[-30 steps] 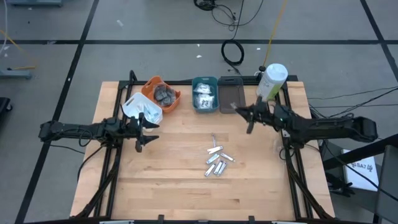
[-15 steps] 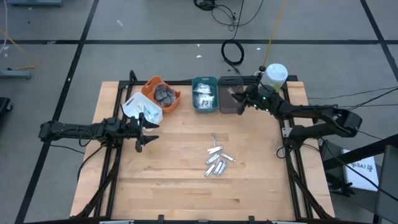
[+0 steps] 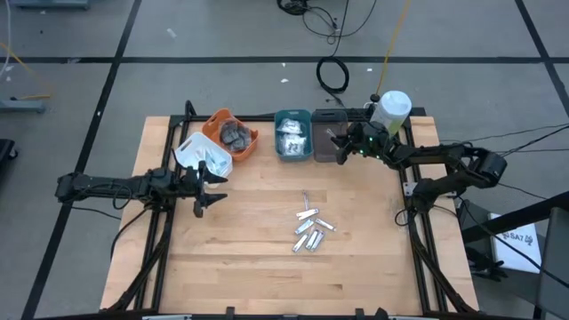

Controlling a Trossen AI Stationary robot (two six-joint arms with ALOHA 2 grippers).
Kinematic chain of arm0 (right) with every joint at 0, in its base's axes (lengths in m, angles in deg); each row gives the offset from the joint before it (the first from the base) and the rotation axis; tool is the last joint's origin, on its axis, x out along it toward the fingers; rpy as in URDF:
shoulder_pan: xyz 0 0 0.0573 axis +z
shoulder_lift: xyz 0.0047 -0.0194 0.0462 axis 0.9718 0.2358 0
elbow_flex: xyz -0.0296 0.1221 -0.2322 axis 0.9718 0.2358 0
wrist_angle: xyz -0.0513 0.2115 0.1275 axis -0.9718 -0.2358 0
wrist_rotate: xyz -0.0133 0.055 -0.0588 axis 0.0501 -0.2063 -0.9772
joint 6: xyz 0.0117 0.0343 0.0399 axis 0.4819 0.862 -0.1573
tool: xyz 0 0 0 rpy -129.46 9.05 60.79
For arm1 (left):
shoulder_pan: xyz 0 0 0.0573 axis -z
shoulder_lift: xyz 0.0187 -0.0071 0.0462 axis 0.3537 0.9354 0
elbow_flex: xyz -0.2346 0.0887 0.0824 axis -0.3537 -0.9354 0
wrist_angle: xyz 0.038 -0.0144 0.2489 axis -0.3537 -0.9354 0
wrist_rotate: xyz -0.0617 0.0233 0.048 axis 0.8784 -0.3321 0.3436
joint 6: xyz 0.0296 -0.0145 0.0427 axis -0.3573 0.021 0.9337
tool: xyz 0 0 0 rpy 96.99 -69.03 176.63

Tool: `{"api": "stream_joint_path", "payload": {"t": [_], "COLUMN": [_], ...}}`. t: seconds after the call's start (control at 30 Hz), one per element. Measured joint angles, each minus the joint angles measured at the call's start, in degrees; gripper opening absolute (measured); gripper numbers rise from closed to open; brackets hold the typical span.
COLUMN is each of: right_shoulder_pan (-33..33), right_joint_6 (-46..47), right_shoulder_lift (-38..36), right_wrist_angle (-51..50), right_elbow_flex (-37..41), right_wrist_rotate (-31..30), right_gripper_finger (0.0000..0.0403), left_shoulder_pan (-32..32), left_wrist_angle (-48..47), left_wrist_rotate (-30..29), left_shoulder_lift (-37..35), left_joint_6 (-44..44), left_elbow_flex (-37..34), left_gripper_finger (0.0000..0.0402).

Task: Pick & Place Travel size toiletries
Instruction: Put the silver nail cutter into the transparent gray bin, then put the silver nail cutter into the black bin

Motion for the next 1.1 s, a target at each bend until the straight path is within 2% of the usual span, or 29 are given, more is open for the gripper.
{"api": "stream_joint_path", "payload": {"t": [0.23,0.63,0.9,1.1], "right_shoulder_pan": [0.00,0.04,0.56,3.48], "right_joint_6": [0.66,1.48,1.49,1.52], "right_shoulder_lift": [0.00,-0.02,-0.88,-5.40], "right_wrist_angle": [0.02,0.45,2.78,6.16], "right_elbow_flex": [0.00,0.00,0.02,0.02], "right_wrist_rotate": [-0.04,-0.07,0.44,10.28], "right_gripper_finger": [0.0054,0.0150,0.0175,0.0169], "left_shoulder_pan": [0.00,0.00,0.00,0.00], "left_wrist_angle": [-0.01,0.00,-0.01,-0.02], "left_wrist_rotate": [0.00,0.01,-0.01,-0.01], "left_shoulder_lift": [0.00,0.00,0.00,0.01], "left_joint_6": [-0.01,0.01,-0.01,-0.01], "left_elbow_flex": [0.00,0.00,0.00,0.00], "left_gripper_finger": [0.0255,0.0255,0.0255,0.0255]}}
